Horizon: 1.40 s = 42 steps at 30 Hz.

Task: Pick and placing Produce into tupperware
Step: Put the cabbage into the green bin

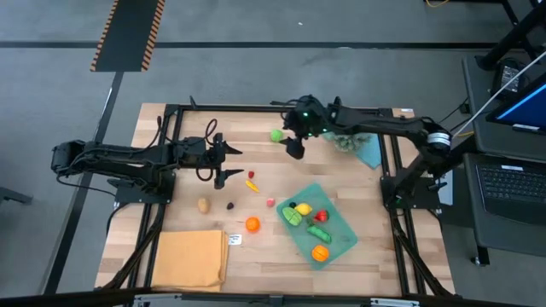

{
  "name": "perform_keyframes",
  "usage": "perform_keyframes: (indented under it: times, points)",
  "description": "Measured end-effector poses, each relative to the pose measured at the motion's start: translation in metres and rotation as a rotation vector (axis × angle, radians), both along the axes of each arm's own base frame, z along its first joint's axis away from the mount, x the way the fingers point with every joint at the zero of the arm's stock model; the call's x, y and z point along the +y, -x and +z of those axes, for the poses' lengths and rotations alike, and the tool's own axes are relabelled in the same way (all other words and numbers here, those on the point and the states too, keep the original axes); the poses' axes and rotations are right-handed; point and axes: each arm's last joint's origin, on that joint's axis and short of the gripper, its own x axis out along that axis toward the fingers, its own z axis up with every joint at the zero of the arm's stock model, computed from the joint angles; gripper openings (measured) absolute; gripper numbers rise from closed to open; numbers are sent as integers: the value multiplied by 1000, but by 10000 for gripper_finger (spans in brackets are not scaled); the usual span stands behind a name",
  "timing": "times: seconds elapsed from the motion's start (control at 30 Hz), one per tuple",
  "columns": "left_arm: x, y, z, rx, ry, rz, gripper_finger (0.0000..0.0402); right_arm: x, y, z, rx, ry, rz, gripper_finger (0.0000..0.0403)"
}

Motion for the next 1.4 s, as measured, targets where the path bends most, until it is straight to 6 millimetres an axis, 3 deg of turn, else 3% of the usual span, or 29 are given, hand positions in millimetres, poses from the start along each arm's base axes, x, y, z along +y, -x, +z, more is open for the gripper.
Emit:
perform_keyframes:
  times: [0.3, 0.53, 0.87, 1.4]
  points:
    - [0, 0, -1, 11, 2, 0, 286, -5, -13, -26, 79, -14, 6, 275]
    - [0, 0, -1, 12, 3, 0, 286, -5, -13, -26, 85, -1, 32, 279]
    - [0, 0, -1, 11, 4, 1, 286, -5, -12, -26, 87, -3, 30, 326]
    - [0, 1, -2, 18, 3, 0, 286, -6, -13, -25, 84, 37, 49, 329]
